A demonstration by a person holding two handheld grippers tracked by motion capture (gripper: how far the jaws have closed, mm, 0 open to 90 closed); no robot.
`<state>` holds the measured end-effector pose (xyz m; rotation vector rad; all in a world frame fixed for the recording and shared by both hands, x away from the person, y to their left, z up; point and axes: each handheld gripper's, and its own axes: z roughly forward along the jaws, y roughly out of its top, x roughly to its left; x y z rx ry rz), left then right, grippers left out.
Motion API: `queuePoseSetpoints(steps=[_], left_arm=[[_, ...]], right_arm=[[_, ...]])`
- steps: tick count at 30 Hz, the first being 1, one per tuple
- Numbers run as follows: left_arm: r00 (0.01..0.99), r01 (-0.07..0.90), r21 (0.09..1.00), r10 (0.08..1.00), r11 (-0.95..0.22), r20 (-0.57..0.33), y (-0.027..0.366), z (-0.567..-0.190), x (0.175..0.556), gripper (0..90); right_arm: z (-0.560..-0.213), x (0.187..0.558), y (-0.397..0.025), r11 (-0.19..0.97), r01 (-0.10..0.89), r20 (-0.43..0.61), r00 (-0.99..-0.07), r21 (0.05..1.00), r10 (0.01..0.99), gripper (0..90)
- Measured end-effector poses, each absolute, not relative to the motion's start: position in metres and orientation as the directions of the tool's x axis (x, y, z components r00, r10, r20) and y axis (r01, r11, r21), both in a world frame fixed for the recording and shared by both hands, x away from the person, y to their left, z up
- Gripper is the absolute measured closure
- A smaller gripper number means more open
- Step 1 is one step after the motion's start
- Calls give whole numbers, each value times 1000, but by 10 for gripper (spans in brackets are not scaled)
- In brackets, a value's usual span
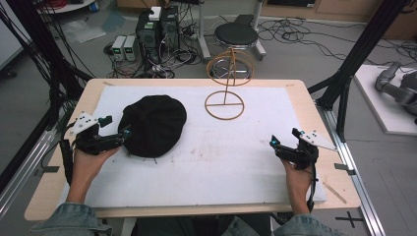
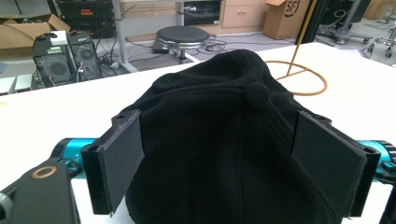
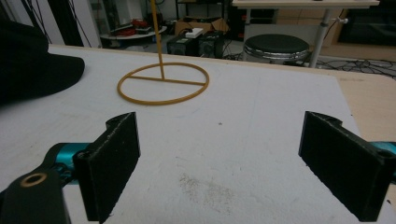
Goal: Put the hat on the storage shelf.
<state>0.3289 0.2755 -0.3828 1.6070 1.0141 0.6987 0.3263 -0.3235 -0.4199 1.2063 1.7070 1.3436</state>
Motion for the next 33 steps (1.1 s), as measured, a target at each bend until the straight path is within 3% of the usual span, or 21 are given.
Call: queuePoseSetpoints(steps=[33], left_arm=[[459, 266, 958, 888, -109, -26, 268, -383, 332, 175]], right_arm=[[-424, 331, -320, 85, 275, 31, -392, 958, 919, 122]])
